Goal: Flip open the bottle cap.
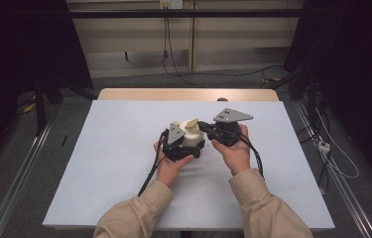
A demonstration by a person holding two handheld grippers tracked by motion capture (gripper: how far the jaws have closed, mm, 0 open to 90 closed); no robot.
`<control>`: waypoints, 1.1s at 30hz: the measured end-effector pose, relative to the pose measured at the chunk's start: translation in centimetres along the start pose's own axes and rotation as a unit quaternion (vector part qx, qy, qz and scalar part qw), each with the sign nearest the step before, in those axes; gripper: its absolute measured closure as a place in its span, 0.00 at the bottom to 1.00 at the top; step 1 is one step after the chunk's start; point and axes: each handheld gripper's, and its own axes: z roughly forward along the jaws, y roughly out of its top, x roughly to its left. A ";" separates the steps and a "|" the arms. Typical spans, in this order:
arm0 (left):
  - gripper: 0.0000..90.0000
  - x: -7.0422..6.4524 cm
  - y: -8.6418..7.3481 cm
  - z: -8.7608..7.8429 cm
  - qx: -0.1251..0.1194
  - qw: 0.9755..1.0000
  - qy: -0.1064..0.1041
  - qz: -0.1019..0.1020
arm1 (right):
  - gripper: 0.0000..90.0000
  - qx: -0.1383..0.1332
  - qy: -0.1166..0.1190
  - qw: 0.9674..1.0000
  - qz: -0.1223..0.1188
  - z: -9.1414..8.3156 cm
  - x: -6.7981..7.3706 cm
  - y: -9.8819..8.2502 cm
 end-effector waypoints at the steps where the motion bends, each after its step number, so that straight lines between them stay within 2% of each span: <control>1: 0.06 0.0 0.0 0.0 0.000 1.000 0.000 0.000 | 1.00 0.000 -0.001 1.000 0.000 0.0 0.0 0.0; 33: 0.06 0.0 0.0 0.0 0.001 1.000 -0.001 0.001 | 1.00 -0.001 0.002 1.000 -0.002 0.6 0.2 0.3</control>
